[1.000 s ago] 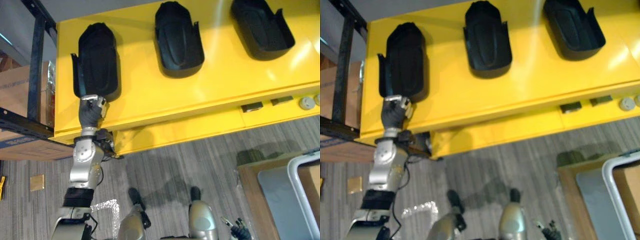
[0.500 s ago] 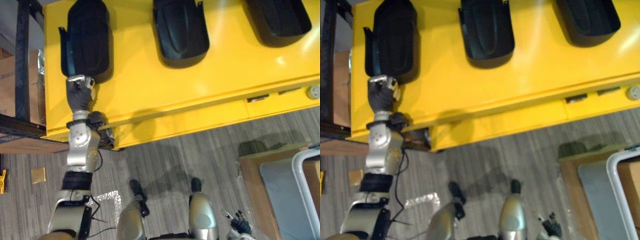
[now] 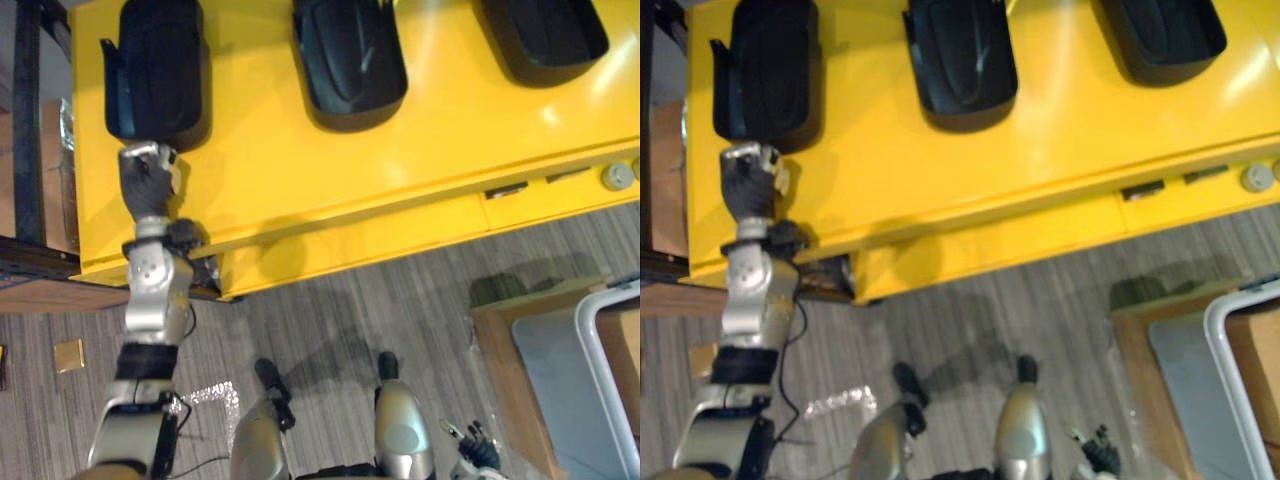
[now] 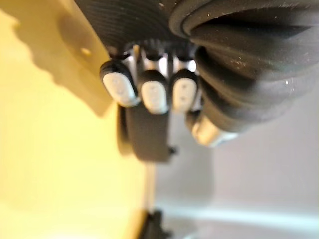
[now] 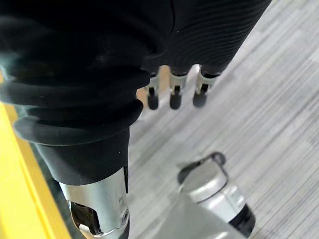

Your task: Walk over and take plastic housings, then place them on the shelf

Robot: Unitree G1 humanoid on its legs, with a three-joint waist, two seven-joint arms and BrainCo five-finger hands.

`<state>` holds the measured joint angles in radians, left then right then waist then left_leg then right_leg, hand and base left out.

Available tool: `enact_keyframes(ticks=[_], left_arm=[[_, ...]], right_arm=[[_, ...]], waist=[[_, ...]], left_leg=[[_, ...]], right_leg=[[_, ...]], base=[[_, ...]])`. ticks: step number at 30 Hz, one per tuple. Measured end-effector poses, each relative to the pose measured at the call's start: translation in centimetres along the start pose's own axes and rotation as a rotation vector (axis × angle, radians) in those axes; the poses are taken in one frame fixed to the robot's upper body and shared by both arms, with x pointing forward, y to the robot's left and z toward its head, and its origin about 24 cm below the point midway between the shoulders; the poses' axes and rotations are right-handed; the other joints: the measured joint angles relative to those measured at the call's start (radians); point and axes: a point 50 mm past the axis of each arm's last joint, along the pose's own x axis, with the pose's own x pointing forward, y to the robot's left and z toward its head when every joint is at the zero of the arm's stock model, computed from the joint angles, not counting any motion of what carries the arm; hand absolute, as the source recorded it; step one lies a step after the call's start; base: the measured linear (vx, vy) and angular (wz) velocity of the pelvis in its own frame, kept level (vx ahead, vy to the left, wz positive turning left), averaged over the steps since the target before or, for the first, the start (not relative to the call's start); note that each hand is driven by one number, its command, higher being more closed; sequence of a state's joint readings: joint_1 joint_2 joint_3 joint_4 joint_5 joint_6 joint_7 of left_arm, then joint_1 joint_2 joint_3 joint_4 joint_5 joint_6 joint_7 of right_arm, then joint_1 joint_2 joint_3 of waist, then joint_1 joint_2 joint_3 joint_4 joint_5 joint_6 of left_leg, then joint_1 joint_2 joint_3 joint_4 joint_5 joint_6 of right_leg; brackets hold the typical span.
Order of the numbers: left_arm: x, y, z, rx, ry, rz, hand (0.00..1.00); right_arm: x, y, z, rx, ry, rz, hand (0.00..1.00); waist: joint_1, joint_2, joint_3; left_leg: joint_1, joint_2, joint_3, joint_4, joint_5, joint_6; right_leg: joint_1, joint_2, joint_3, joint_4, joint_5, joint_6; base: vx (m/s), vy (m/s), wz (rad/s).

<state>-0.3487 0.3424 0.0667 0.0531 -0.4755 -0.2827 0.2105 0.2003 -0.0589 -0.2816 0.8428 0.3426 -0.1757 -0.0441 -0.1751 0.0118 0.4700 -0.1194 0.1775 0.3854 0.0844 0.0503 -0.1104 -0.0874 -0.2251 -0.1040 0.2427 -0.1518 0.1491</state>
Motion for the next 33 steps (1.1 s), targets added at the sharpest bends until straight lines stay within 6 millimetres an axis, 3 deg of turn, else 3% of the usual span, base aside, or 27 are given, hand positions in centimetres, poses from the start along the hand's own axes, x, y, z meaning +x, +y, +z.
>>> enact_keyframes(ticks=[4, 5, 8, 12, 16, 18, 27, 29, 33], left_arm=[[-5.0, -1.2, -2.0, -0.075, 0.108, -0.01, 1.0], [-5.8, -1.5, -2.2, -0.082, 0.124, -0.015, 0.0], [-9.3, -1.2, -3.8, 0.098, 0.229, 0.005, 0.0], [-9.8, -0.7, -3.7, 0.412, 0.185, 0.006, 0.0], [-7.6, 0.7, -3.4, 0.759, 0.118, -0.036, 0.0], [-5.2, 1.6, -3.2, 0.903, 0.097, -0.037, 0.0], [1.5, 2.9, -1.9, 1.173, 0.1, -0.048, 0.0], [2.5, 3.5, -1.9, 1.225, 0.121, -0.045, 0.0], [3.5, 4.2, -2.3, 1.293, 0.195, -0.105, 0.0]], right_arm=[[-0.4, -0.2, -0.8, 0.006, 0.023, -0.018, 0.0], [-0.5, -0.4, -1.1, 0.006, 0.03, -0.028, 0.0], [-1.0, -1.2, -1.9, 0.0, 0.055, -0.059, 0.0], [-1.1, -1.5, -2.3, -0.014, 0.072, -0.069, 0.0], [-1.2, -1.9, -2.6, -0.022, 0.087, -0.087, 0.0], [-1.2, -2.4, -2.9, -0.042, 0.107, -0.096, 0.0], [-1.2, -2.7, -3.1, -0.074, 0.15, -0.065, 0.0], [-1.1, -2.6, -3.1, -0.074, 0.158, -0.057, 0.0], [-1.1, -3.3, -3.0, -0.071, 0.172, -0.064, 0.0]], waist=[[0.013, 0.023, -0.021], [0.025, 0.03, -0.029], [0.05, 0.061, -0.115], [0.056, 0.063, -0.206], [0.054, 0.059, -0.242], [0.052, 0.057, -0.245], [0.046, 0.056, -0.26], [0.046, 0.056, -0.26], [0.015, 0.057, -0.26]], left_leg=[[0.045, -0.018, -0.02, -0.06, 0.015, -0.011], [0.055, -0.019, -0.019, -0.07, 0.017, -0.012], [0.104, -0.023, -0.024, -0.126, 0.031, -0.02], [0.165, -0.022, -0.026, -0.163, 0.033, -0.023], [0.197, -0.018, -0.015, -0.163, 0.033, -0.023], [0.213, -0.012, -0.008, -0.163, 0.034, -0.024], [0.201, 0.004, 0.051, -0.166, 0.061, -0.024], [0.176, 0.005, 0.061, -0.167, 0.074, -0.023], [0.157, 0.007, 0.063, -0.173, 0.087, -0.017]], right_leg=[[0.061, -0.002, -0.032, -0.046, 0.001, 0.001], [0.07, -0.001, -0.033, -0.053, 0.001, 0.002], [0.122, 0.004, -0.061, -0.088, 0.003, 0.005], [0.183, 0.011, -0.088, -0.109, 0.004, 0.004], [0.213, 0.015, -0.089, -0.116, 0.006, 0.004], [0.229, 0.02, -0.088, -0.123, 0.012, 0.006], [0.189, 0.034, -0.086, -0.156, 0.058, -0.004], [0.161, 0.034, -0.086, -0.161, 0.058, -0.004], [0.139, 0.037, -0.087, -0.164, 0.073, -0.011]], base=[[0.06, 0.005, 0.18], [0.09, -0.002, 0.09], [0.14, -0.024, 0.09], [0.13, -0.029, 0.08], [0.06, -0.028, -0.07], [0.01, -0.024, -0.1], [-0.07, -0.002, -0.18], [-0.13, -0.003, -0.11], [-0.14, 0.015, -0.04]])
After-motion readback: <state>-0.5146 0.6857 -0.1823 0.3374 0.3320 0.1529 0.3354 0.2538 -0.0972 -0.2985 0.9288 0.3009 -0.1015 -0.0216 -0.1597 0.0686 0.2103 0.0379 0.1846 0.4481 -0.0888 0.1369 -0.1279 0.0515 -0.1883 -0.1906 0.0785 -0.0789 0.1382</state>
